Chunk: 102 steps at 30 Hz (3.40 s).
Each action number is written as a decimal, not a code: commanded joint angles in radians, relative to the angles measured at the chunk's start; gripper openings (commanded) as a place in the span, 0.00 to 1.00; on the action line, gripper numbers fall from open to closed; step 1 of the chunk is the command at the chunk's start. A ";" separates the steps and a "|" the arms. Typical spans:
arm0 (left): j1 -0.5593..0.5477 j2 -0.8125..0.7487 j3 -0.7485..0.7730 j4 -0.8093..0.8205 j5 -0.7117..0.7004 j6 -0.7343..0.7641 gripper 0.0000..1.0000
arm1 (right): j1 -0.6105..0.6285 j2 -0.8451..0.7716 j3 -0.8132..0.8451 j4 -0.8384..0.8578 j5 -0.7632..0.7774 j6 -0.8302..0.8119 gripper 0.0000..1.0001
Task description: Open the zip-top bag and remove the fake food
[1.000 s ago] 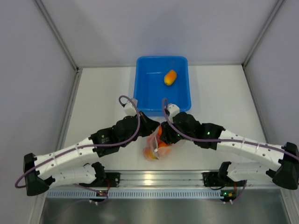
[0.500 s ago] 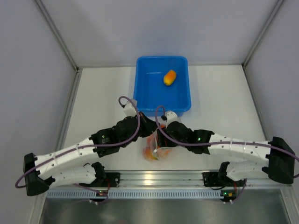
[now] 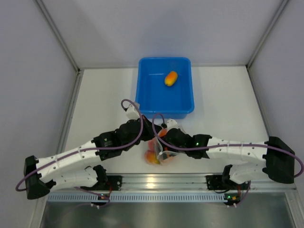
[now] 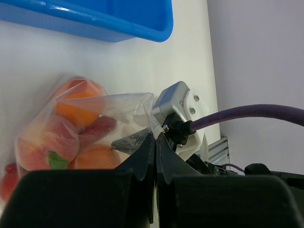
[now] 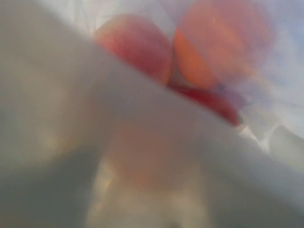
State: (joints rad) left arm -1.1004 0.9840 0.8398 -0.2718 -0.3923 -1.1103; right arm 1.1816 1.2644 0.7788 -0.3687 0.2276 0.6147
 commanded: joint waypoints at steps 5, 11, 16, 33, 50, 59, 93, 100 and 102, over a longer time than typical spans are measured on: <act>0.001 -0.018 -0.013 0.031 -0.029 -0.010 0.00 | 0.056 0.039 -0.033 -0.009 0.001 0.037 0.92; 0.002 -0.018 -0.022 0.031 -0.029 -0.013 0.00 | 0.085 0.055 -0.087 0.023 -0.011 0.060 0.99; 0.002 -0.018 -0.028 0.033 -0.028 -0.022 0.00 | 0.085 0.067 -0.122 0.060 0.004 0.089 0.98; 0.001 -0.011 -0.038 0.033 -0.013 -0.019 0.00 | 0.099 -0.102 0.019 -0.073 0.134 0.051 0.69; -0.004 0.018 -0.010 0.033 0.030 0.009 0.00 | 0.099 -0.267 0.149 -0.089 0.234 -0.136 0.57; -0.016 0.044 0.001 0.040 0.044 0.020 0.00 | 0.099 -0.365 0.122 0.079 0.197 -0.188 0.52; -0.024 -0.071 -0.048 0.022 -0.037 0.053 0.00 | -0.642 0.240 0.453 0.197 0.018 -0.425 0.56; -0.024 -0.021 -0.005 0.023 0.003 0.107 0.00 | -0.643 0.355 0.493 0.194 -0.020 -0.400 0.80; -0.024 -0.015 0.002 0.022 0.013 0.116 0.00 | -0.643 0.343 0.491 0.198 -0.036 -0.403 0.93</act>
State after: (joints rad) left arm -1.1213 0.9611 0.7910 -0.2710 -0.3992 -1.0367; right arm 0.5491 1.6356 1.2011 -0.2142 0.2295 0.2127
